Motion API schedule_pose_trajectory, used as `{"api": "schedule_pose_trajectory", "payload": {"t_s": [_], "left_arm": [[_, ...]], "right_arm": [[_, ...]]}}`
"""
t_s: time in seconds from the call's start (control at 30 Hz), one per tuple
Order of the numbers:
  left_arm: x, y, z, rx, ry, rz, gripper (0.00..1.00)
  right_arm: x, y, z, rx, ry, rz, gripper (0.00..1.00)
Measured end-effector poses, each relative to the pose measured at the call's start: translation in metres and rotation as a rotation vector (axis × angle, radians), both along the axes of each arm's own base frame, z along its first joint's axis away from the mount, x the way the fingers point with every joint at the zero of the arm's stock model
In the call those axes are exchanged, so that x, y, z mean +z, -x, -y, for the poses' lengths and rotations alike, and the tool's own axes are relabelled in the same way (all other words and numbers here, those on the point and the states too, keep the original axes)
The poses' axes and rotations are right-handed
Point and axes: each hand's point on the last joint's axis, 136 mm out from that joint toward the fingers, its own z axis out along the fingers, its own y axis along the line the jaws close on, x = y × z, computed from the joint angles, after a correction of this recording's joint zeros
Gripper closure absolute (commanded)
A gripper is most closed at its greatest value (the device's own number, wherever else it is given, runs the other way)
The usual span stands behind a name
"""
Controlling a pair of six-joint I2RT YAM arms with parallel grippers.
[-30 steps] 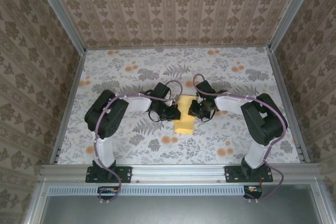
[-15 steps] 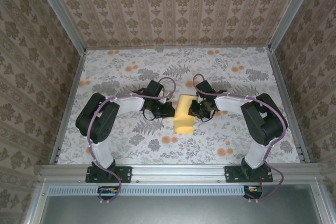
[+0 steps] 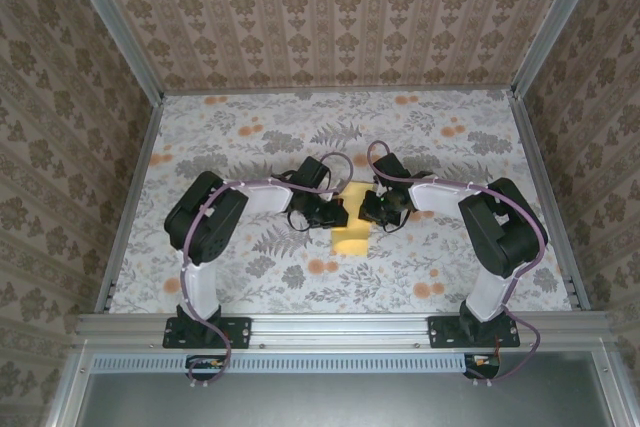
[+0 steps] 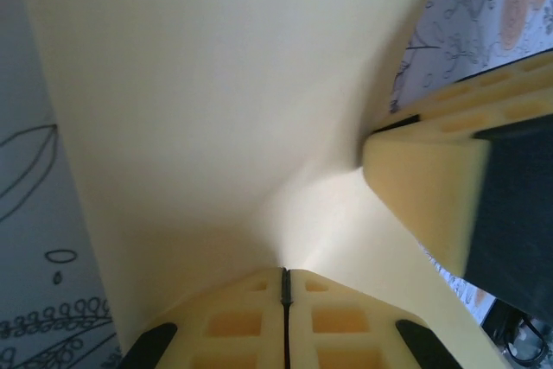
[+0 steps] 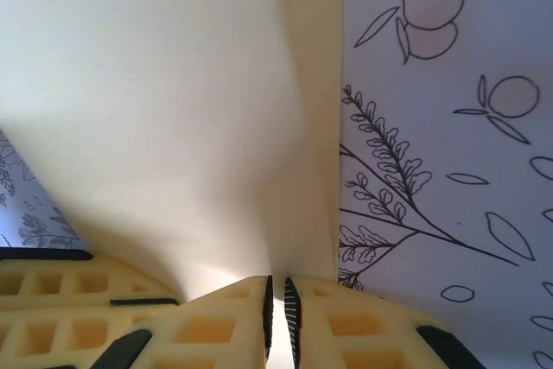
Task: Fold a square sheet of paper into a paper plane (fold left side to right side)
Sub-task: Hold the square sheet of paper at the center of the table.
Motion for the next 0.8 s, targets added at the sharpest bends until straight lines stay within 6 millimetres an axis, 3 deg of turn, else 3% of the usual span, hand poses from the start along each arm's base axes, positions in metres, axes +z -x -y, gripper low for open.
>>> {"api": "schedule_pose_trajectory", "payload": {"t_s": [0.27, 0.53, 0.8], "left_arm": [[-0.002, 0.001, -0.001, 0.007, -0.004, -0.003, 0.93], [-0.002, 0.001, -0.001, 0.012, 0.004, 0.002, 0.93], [-0.002, 0.001, -0.001, 0.012, 0.002, 0.004, 0.93]], "right_arm": [[0.008, 0.0, -0.001, 0.043, -0.031, 0.048, 0.83], [0.053, -0.026, -0.006, 0.049, -0.157, 0.22, 0.83], [0.042, -0.051, -0.029, 0.079, -0.209, 0.22, 0.83]]}}
